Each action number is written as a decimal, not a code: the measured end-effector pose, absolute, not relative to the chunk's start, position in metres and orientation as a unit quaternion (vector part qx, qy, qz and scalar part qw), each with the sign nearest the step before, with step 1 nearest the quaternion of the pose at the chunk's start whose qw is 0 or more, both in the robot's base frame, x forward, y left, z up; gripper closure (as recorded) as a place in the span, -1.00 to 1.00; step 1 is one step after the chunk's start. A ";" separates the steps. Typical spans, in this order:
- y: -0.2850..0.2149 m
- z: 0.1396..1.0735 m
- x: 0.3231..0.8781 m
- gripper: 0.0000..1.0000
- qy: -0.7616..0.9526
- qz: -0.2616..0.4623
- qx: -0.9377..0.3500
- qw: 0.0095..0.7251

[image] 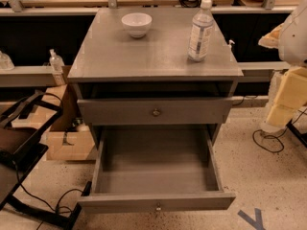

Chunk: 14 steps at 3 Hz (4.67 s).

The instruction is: Place blue plastic bottle into middle drawer

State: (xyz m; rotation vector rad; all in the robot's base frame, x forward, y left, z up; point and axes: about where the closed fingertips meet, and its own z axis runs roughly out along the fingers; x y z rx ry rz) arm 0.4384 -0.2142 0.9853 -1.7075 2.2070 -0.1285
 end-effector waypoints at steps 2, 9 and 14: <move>-0.221 0.982 0.462 -1.00 0.790 -0.035 -0.564 0.239; -0.242 0.957 0.674 -1.00 0.709 0.129 -0.346 0.601; -0.170 0.907 0.839 -0.72 0.712 0.234 -0.291 0.594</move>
Offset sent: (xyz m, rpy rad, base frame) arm 0.0573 -0.0101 -0.0079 0.2566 -0.1986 -0.1387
